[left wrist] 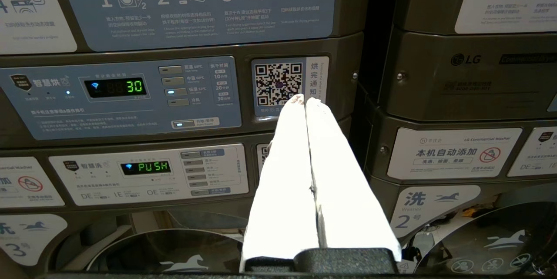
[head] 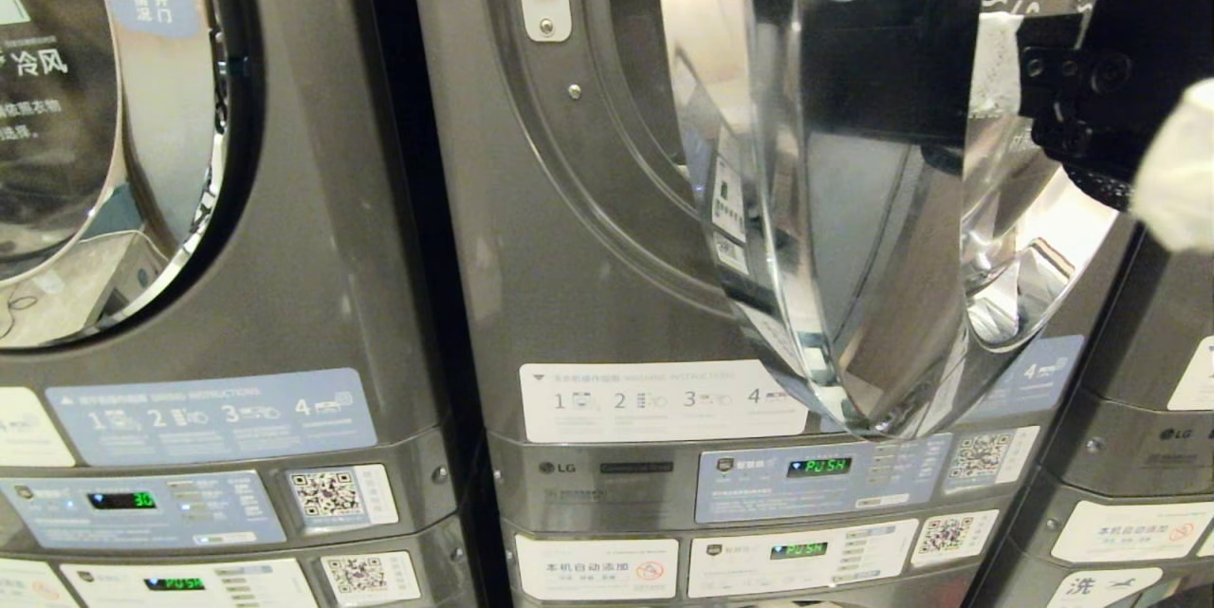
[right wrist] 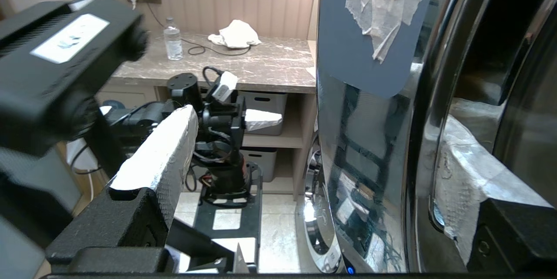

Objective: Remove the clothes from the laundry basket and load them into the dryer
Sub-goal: Open the dryer

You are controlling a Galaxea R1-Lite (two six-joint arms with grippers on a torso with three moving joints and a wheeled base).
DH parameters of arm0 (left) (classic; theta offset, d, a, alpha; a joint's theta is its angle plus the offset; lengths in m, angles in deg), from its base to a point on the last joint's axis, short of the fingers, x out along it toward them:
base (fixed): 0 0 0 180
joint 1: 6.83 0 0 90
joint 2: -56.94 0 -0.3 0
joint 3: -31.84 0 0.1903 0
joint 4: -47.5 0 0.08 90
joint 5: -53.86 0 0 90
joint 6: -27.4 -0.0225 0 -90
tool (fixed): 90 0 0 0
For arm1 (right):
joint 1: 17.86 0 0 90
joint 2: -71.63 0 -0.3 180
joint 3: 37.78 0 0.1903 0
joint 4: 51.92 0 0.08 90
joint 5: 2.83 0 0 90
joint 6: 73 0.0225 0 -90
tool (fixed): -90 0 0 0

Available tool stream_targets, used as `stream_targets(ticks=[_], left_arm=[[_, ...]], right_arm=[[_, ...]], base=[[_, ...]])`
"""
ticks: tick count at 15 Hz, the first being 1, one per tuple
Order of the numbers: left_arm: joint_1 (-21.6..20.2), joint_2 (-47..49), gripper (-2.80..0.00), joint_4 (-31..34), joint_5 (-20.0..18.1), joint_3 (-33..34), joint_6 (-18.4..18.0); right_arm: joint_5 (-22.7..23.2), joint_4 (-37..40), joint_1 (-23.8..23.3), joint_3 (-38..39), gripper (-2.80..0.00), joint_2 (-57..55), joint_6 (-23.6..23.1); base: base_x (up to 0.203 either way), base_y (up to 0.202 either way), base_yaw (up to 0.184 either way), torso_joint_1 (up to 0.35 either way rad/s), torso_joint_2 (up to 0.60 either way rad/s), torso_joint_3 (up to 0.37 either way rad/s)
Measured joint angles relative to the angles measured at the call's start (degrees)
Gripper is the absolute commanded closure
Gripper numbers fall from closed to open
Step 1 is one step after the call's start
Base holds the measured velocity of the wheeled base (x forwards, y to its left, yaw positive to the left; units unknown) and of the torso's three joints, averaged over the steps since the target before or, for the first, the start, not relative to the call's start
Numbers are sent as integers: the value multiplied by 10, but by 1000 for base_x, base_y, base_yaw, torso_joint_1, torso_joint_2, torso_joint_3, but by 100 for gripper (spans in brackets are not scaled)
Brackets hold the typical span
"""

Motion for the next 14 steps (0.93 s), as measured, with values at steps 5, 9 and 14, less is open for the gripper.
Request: stream_targets(ticks=[5, 9, 14], left_arm=[[0, 0, 0, 0, 0, 0, 0], [0, 0, 0, 0, 0, 0, 0], [0, 0, 0, 0, 0, 0, 0]], right_arm=[[38, 11, 0, 32, -280, 64, 73], [58, 14, 0, 43, -280, 118, 149], [54, 9, -3, 68, -280, 156, 154]], base=[[0, 0, 0, 0, 0, 0], [0, 0, 0, 0, 0, 0], [0, 0, 0, 0, 0, 0]])
